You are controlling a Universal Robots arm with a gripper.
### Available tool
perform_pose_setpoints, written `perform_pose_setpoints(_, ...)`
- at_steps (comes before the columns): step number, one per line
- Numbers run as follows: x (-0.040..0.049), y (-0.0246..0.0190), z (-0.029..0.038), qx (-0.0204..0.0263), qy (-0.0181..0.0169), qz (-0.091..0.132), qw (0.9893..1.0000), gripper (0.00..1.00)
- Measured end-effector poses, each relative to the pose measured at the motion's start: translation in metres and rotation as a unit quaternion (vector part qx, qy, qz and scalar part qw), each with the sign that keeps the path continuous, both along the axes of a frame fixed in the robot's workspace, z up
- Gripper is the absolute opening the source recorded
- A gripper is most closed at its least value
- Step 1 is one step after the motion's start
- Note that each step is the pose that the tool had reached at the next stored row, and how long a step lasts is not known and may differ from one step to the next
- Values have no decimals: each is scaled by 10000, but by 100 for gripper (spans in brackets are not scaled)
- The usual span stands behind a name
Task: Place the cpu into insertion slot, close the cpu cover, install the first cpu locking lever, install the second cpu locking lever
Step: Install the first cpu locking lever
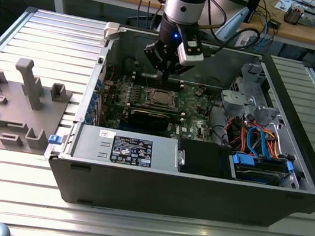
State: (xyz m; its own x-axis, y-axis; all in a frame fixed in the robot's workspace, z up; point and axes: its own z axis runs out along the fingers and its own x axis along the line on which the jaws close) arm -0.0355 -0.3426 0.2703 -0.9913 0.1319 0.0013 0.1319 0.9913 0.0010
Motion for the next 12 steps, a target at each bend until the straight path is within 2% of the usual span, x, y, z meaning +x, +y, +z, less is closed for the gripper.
perform_pose_setpoints(8, 0, 0, 4, -1, -1, 2, 10000, 11)
perform_pose_setpoints(12, 0, 0, 42, -1, -1, 2, 10000, 11)
